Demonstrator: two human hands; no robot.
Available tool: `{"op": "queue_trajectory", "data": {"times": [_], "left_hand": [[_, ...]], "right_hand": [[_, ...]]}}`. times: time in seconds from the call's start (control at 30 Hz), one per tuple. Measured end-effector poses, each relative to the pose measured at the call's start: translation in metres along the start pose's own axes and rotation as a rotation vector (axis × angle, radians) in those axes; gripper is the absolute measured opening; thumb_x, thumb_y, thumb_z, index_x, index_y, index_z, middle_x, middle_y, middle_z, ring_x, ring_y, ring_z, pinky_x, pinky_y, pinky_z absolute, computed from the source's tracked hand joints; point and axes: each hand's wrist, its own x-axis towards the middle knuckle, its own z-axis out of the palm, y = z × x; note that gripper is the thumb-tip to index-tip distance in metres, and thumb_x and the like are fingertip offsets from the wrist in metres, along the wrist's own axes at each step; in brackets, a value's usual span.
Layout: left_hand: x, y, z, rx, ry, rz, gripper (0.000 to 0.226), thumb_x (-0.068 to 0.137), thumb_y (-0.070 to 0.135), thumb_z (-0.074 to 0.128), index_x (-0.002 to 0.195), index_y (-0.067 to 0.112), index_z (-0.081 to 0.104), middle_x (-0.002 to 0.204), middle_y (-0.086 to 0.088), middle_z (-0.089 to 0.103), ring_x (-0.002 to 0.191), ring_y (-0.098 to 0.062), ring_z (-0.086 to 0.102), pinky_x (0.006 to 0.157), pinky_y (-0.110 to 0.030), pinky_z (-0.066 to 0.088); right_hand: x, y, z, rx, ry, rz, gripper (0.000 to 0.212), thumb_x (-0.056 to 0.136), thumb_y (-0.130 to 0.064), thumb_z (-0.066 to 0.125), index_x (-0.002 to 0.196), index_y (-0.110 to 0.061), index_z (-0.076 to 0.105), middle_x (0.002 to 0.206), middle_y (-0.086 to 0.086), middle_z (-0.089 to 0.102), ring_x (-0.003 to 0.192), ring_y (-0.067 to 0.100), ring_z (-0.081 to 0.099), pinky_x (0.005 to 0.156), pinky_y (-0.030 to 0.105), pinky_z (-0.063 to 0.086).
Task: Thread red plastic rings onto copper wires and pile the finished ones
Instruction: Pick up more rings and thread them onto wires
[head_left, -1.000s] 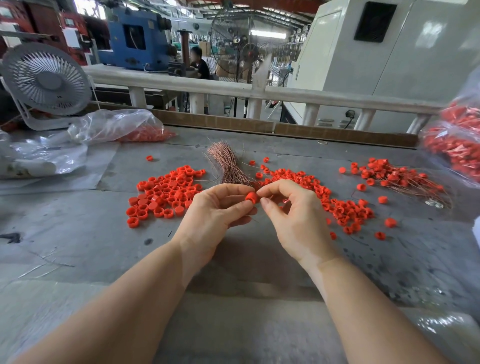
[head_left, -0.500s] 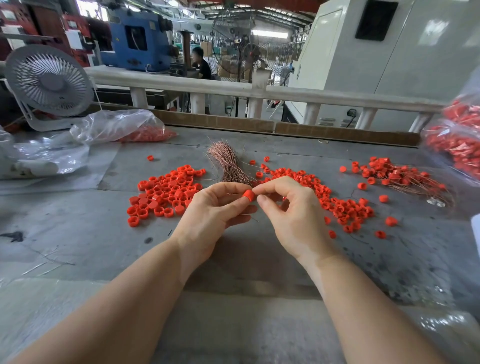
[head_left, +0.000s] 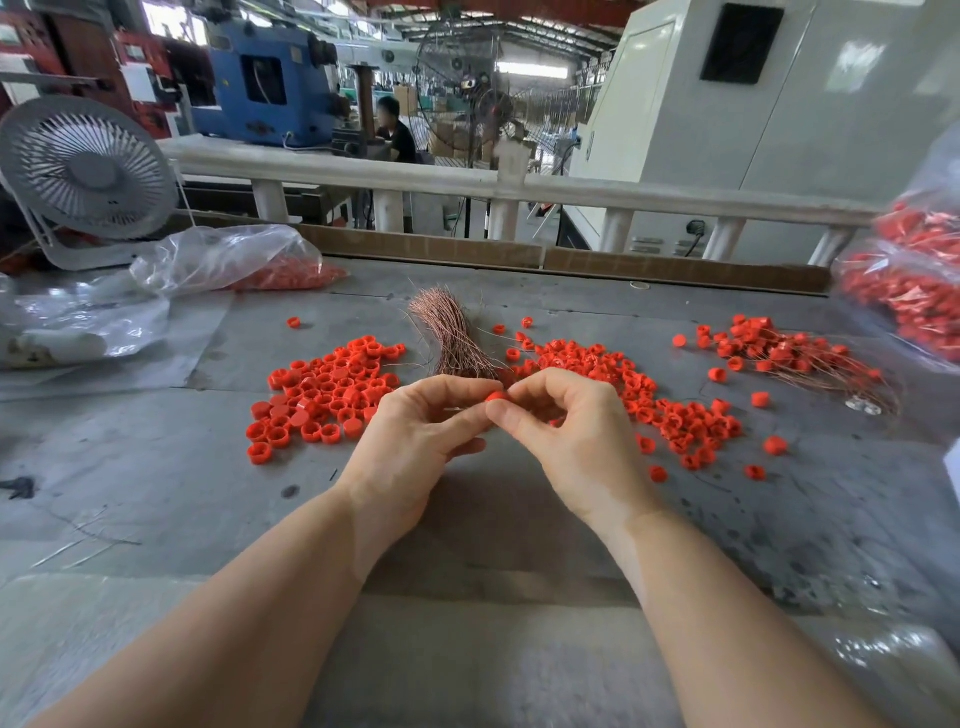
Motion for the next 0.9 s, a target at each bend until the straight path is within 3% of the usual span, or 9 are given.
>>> {"op": "queue_trajectory", "data": {"times": [0.17,0.37,0.47,0.7,0.9], "left_hand": [[0.001,-0.0011,0.0005,-0.066,0.005,-0.024,0.02,0.053,0.024,0.073,0.072,0.019,0.075,0.071,0.001,0.069,0.066,-0.005,0.062,0.057,-0.015,0.05],[0.0005,-0.0021,0.0013,-0.066,-0.004,-0.034,0.017,0.056,0.022,0.073,0.072,0.021,0.076,0.067,0.003,0.067,0.063,-0.003,0.06,0.056,-0.015,0.049],[-0.0006,-0.0019,0.0018,-0.062,-0.007,-0.041,0.016,0.057,0.021,0.072,0.073,0.02,0.075,0.067,0.002,0.067,0.063,-0.004,0.059,0.056,-0.015,0.049],[-0.0025,0.0007,0.0011,-0.061,-0.059,-0.074,0.02,0.061,0.017,0.07,0.08,0.015,0.076,0.072,-0.004,0.068,0.066,-0.007,0.06,0.059,-0.017,0.05],[-0.0054,0.0014,0.0025,-0.002,-0.06,-0.023,0.014,0.061,0.016,0.069,0.074,0.018,0.077,0.071,-0.004,0.069,0.064,-0.007,0.06,0.059,-0.018,0.051]], "right_hand": [[0.001,-0.0024,-0.0014,0.134,-0.03,0.02,0.005,0.076,-0.02,0.075,0.075,-0.02,0.07,0.063,-0.012,0.064,0.059,-0.004,0.054,0.06,0.007,0.039],[0.0001,-0.0022,-0.0023,0.223,-0.076,0.069,0.004,0.077,-0.018,0.074,0.078,-0.014,0.073,0.067,-0.007,0.068,0.063,0.0,0.056,0.065,0.012,0.044],[-0.0001,-0.0019,-0.0028,0.237,-0.079,0.052,0.004,0.079,-0.017,0.072,0.076,-0.014,0.072,0.061,-0.012,0.064,0.059,-0.004,0.053,0.063,0.009,0.04],[-0.0006,-0.0008,-0.0036,0.227,-0.072,0.054,0.022,0.085,-0.015,0.065,0.065,-0.024,0.066,0.054,-0.018,0.06,0.055,-0.006,0.052,0.059,0.006,0.037],[-0.0011,0.0013,-0.0067,0.227,-0.096,0.089,0.029,0.086,-0.017,0.065,0.057,-0.025,0.066,0.052,-0.015,0.055,0.054,-0.003,0.045,0.056,0.008,0.035]]}}
